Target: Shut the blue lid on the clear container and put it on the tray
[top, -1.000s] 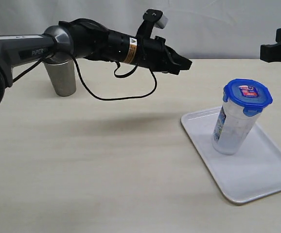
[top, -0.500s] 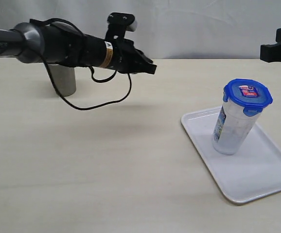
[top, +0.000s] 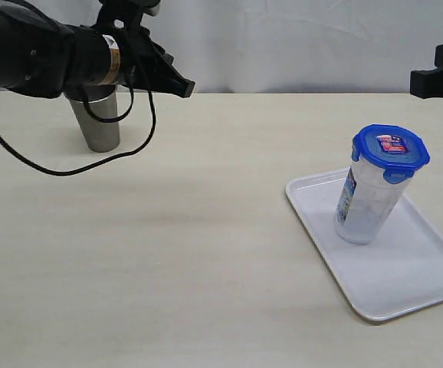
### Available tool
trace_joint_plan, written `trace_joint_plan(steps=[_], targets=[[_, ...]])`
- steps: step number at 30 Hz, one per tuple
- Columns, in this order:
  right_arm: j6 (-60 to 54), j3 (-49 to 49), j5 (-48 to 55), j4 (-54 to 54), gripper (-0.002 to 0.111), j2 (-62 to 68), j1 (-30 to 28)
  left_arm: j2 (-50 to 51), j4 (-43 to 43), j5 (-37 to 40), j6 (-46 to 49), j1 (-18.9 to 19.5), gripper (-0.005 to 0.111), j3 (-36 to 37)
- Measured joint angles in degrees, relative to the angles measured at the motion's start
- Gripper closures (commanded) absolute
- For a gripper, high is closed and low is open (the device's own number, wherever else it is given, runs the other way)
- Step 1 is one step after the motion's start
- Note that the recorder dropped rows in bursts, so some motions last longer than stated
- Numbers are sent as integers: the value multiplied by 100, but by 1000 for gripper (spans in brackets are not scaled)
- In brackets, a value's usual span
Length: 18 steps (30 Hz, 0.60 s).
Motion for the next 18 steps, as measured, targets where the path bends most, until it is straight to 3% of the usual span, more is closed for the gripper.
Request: trace_joint_plan(steps=[10,18], targets=[[0,0,0,0,104,0,0,-1507,0,36,-3,0,107,1207],[0,0,0,0,104,0,0,-3600,-153,135,-83,0,107,2525]])
